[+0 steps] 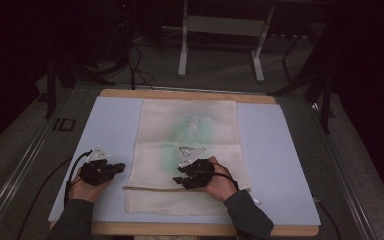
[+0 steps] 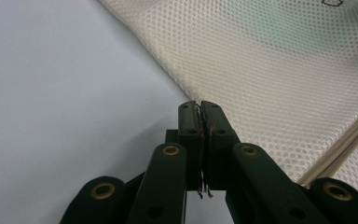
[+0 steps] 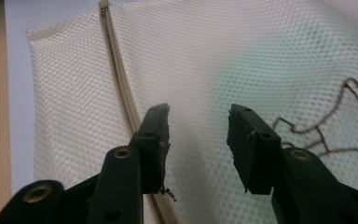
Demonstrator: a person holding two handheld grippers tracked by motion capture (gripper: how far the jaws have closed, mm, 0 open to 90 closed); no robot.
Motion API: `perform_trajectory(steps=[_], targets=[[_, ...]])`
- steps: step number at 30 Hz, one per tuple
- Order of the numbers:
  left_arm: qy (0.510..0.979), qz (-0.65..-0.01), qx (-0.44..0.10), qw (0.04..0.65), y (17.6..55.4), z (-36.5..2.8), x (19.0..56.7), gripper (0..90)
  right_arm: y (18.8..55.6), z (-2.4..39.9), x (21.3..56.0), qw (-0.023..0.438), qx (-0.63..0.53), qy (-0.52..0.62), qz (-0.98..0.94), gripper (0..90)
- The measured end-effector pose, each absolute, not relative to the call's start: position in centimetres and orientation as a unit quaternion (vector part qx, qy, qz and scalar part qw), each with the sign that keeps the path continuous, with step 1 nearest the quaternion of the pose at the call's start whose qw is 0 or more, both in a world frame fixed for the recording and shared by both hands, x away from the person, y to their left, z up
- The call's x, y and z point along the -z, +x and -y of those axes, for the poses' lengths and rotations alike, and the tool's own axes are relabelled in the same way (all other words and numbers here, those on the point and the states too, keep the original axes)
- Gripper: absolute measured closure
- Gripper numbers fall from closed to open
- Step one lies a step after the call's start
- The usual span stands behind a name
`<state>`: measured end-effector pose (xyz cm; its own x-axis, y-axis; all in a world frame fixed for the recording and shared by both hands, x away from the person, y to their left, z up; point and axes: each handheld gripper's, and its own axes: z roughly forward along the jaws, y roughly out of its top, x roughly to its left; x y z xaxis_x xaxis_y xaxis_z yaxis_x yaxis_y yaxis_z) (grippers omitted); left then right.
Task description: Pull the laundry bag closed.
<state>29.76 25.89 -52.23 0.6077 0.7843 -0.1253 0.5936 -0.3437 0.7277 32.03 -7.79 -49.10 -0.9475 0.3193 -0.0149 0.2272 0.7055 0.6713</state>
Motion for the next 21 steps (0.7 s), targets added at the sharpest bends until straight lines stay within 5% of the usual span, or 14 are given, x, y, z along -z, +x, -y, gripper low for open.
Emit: perform_trajectory(steps=[21], targets=[[0.811, -0.422, -0.122, 0.386, 29.8, -25.9, 52.3, 84.0, 31.7, 3.4, 50.1, 0.044, -0.359, 0.114, -0.925, 64.6]])
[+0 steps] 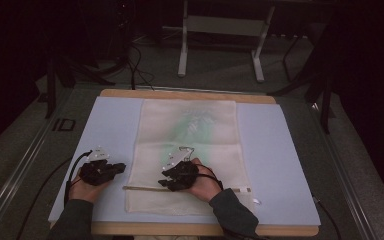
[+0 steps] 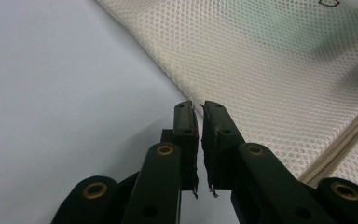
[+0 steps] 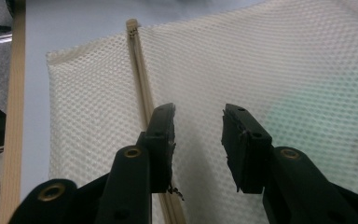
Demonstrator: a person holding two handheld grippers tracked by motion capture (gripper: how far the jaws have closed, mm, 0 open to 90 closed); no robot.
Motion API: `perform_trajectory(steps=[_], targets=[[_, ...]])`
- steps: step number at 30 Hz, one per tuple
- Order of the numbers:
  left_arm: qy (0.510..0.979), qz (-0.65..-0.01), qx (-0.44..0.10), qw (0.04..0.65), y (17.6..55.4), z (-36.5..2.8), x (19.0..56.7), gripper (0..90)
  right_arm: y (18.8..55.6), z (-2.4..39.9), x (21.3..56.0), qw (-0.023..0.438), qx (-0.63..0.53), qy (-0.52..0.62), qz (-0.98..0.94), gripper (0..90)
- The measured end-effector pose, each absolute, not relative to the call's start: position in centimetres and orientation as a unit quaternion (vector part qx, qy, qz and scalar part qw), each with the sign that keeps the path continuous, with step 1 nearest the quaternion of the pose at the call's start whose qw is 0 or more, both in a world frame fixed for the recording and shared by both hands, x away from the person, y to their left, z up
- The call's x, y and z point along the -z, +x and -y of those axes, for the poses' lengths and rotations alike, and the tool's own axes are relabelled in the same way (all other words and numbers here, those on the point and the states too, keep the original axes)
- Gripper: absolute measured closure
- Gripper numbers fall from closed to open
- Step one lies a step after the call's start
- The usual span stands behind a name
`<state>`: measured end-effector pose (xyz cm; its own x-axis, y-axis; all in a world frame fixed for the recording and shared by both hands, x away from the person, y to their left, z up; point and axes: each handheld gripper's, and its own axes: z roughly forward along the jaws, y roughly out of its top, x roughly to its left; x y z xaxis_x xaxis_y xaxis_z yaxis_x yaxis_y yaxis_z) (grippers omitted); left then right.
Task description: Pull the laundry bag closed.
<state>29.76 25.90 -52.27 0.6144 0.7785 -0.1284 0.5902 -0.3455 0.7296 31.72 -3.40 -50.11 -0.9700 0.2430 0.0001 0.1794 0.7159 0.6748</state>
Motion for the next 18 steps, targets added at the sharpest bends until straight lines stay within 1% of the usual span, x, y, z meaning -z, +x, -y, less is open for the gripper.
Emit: perform_trajectory(steps=[4, 7, 10, 18], targets=[[0.812, -0.419, -0.122, 0.388, 29.7, -25.8, 52.3, 84.0, 31.6, 2.6, 50.2, 0.041, -0.36, 0.11, -0.925, 66.7], [0.81, -0.419, -0.125, 0.391, 29.7, -26.0, 52.2, 84.0, 31.5, 2.0, 50.2, 0.038, -0.361, 0.102, -0.926, 73.4], [0.807, -0.422, -0.126, 0.394, 29.7, -26.2, 52.1, 83.7, 31.3, 1.1, 50.5, 0.037, -0.362, 0.093, -0.927, 77.4], [0.805, -0.423, -0.124, 0.397, 29.7, -26.3, 52.1, 82.5, 30.9, -1.2, 51.0, 0.032, -0.358, 0.079, -0.93, 76.8]])
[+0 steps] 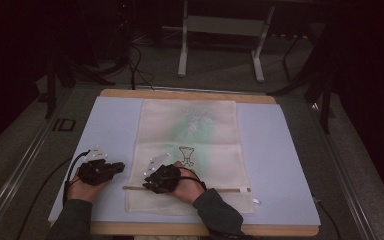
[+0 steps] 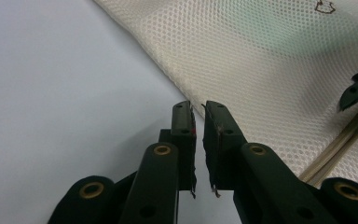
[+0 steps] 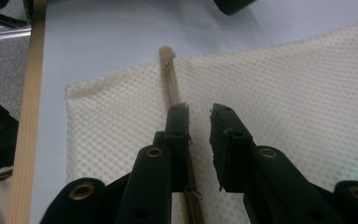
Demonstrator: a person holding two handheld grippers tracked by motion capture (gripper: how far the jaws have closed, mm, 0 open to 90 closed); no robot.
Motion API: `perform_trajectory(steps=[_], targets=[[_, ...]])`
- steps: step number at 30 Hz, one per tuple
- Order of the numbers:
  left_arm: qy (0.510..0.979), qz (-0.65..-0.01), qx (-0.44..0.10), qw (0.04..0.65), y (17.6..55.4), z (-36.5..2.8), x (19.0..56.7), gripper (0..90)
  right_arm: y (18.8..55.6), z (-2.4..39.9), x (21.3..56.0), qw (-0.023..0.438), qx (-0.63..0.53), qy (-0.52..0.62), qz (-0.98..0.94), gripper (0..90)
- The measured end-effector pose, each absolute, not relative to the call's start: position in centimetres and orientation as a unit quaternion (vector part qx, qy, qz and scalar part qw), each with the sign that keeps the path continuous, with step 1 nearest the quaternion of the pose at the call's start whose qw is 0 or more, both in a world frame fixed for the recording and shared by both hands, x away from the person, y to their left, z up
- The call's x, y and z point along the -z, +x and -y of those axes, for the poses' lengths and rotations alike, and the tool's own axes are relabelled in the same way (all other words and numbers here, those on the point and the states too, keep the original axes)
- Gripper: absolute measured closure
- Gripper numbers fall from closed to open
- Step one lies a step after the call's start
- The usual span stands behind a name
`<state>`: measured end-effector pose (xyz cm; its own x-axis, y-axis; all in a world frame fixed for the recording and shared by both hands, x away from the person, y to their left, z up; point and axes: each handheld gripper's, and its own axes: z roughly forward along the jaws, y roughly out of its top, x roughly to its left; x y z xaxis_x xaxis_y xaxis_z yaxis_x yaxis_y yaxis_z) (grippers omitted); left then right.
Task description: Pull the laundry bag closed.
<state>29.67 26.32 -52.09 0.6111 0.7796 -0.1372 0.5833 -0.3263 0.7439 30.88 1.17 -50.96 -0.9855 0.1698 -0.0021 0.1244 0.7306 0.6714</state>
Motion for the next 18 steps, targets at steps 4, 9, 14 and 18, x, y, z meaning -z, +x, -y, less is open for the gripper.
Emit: perform_trajectory(steps=[4, 9, 14, 18], targets=[[0.804, -0.424, -0.123, 0.398, 29.7, -26.4, 52.1, 82.1, 30.8, -2.0, 51.1, 0.028, -0.358, 0.074, -0.93, 76.6], [0.805, -0.425, -0.122, 0.396, 29.7, -26.3, 52.1, 81.7, 30.6, -3.1, 51.3, 0.026, -0.355, 0.071, -0.932, 77.4], [0.804, -0.427, -0.123, 0.395, 29.7, -26.4, 52.2, 81.7, 30.5, -4.1, 51.4, 0.025, -0.353, 0.069, -0.933, 77.4], [0.804, -0.428, -0.123, 0.394, 29.7, -26.4, 52.2, 81.7, 30.4, -4.9, 51.6, 0.02, -0.35, 0.066, -0.934, 77.1]])
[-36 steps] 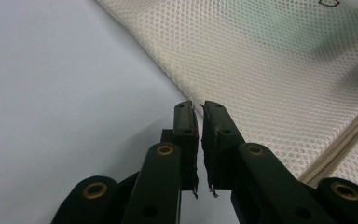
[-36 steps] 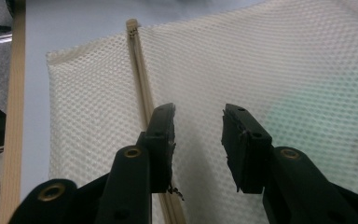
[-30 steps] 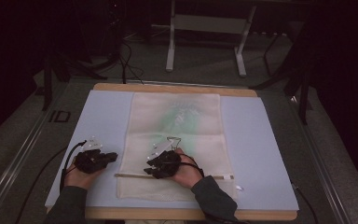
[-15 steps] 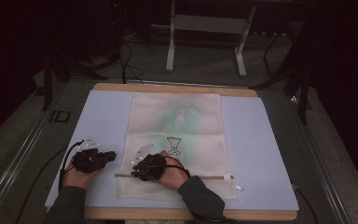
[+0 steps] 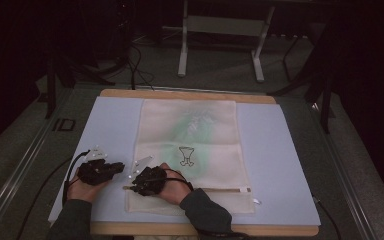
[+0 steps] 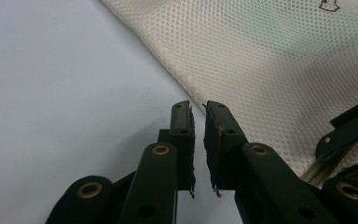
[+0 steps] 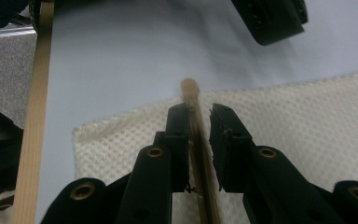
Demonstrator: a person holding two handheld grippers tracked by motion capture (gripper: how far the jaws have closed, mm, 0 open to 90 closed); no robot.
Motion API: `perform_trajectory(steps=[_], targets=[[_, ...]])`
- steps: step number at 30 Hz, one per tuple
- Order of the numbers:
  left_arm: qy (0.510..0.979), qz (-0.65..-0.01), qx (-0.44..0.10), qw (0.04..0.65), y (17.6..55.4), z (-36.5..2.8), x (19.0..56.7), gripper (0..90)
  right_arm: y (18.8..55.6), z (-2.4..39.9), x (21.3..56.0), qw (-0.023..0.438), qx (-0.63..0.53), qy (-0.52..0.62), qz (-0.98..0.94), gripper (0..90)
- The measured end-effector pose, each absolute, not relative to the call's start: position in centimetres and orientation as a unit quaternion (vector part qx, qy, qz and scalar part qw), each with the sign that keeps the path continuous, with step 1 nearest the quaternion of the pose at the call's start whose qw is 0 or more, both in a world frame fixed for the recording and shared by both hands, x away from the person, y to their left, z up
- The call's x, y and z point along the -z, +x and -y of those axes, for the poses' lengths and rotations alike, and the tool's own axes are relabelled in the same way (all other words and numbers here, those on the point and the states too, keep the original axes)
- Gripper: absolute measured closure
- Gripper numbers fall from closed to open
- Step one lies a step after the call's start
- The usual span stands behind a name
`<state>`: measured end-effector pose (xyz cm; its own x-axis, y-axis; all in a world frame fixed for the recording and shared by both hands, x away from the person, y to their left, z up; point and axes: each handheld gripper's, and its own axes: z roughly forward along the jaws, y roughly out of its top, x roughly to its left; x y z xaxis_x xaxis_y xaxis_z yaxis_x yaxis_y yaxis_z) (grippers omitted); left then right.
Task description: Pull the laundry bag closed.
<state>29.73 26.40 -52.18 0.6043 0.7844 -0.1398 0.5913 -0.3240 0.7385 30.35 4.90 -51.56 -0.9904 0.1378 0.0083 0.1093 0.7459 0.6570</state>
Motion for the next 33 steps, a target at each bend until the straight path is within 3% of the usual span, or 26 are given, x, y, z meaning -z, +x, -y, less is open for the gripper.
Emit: perform_trajectory(steps=[24, 33], targets=[[0.804, -0.432, -0.121, 0.389, 29.8, -26.6, 52.2, 80.8, 31.0, -8.6, 52.1, 0.01, -0.334, 0.069, -0.94, 73.8], [0.804, -0.433, -0.118, 0.391, 29.8, -26.7, 52.2, 79.3, 30.7, -9.8, 52.3, 0.029, -0.31, 0.057, -0.949, 80.6]])
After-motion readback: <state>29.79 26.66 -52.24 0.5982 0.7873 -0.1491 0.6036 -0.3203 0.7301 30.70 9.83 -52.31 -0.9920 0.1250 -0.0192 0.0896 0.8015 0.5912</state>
